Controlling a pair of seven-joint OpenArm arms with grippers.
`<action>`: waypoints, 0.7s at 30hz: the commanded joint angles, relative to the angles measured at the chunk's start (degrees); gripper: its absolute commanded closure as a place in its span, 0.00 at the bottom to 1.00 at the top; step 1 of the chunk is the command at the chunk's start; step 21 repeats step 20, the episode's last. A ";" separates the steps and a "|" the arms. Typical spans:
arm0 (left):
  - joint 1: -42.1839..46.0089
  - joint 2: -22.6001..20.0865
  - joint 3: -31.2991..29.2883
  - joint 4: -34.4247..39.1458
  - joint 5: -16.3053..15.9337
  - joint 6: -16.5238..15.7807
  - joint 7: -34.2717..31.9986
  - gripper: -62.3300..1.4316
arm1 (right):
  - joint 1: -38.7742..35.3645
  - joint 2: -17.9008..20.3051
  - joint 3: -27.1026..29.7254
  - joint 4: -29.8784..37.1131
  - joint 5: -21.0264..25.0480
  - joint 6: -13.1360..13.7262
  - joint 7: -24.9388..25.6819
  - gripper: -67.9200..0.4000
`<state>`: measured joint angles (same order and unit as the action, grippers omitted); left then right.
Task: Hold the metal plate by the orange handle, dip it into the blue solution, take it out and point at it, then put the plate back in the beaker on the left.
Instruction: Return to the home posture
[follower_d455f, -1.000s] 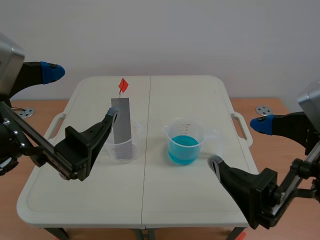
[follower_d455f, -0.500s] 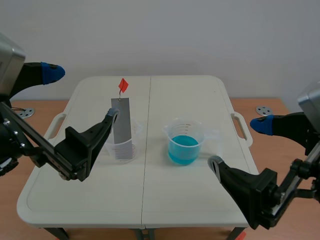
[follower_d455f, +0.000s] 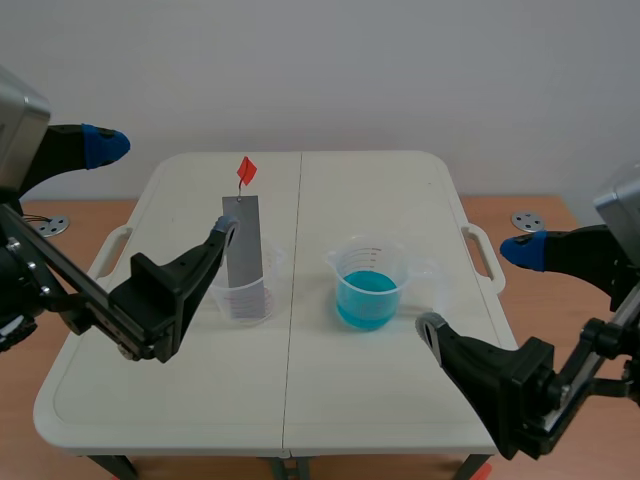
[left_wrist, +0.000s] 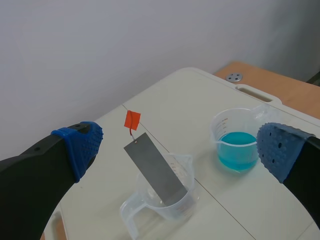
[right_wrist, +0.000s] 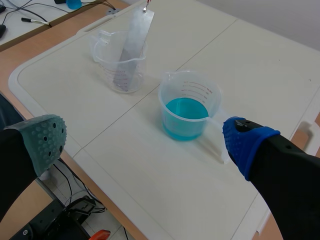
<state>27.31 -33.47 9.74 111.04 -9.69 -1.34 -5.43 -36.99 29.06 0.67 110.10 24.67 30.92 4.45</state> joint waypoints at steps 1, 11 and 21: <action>0.31 0.28 -0.42 0.66 -0.39 0.11 -0.74 0.00 | 0.66 0.11 0.17 0.59 0.61 0.20 0.81 0.04; 0.31 0.28 -0.42 0.66 -0.39 0.11 -0.52 0.00 | 0.66 0.11 0.17 0.59 0.61 0.20 0.83 0.04; 0.31 0.28 -0.42 0.66 -0.39 0.11 -0.55 0.00 | 0.66 0.11 0.17 0.59 0.20 0.20 0.81 0.04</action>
